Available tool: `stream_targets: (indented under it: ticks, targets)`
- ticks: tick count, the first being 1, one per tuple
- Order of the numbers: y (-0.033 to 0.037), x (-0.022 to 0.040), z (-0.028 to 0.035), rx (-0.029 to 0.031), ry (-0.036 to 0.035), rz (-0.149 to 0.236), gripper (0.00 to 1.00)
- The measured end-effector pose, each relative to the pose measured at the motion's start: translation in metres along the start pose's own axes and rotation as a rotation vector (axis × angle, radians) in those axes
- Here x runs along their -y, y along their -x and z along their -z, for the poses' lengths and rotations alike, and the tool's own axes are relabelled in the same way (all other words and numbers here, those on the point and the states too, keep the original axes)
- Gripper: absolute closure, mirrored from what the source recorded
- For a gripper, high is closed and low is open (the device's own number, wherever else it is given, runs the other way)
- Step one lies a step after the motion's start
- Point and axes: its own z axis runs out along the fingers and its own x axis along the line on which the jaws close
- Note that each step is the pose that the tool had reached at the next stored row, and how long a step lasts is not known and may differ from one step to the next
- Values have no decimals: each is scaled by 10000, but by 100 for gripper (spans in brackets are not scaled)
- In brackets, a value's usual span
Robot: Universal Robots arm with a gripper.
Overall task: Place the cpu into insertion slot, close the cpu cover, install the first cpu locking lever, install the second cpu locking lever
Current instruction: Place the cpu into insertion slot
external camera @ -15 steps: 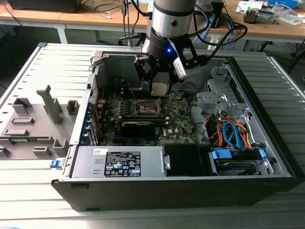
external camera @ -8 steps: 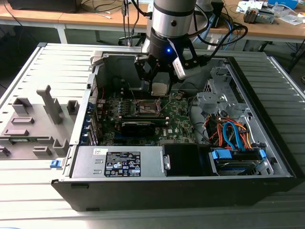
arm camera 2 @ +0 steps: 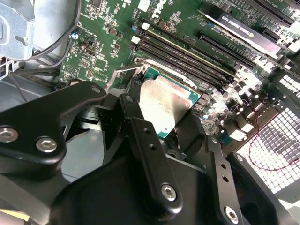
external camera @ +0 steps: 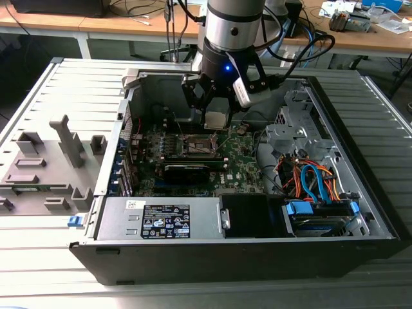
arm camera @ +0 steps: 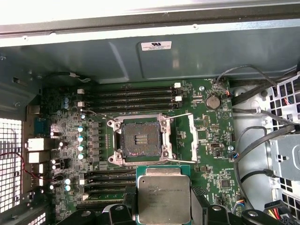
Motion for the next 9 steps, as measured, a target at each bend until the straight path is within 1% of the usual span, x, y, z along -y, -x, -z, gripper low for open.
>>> stream_targets:
  ticks: [9]
  targets:
    - [0,0,0,10,2,-107,45]
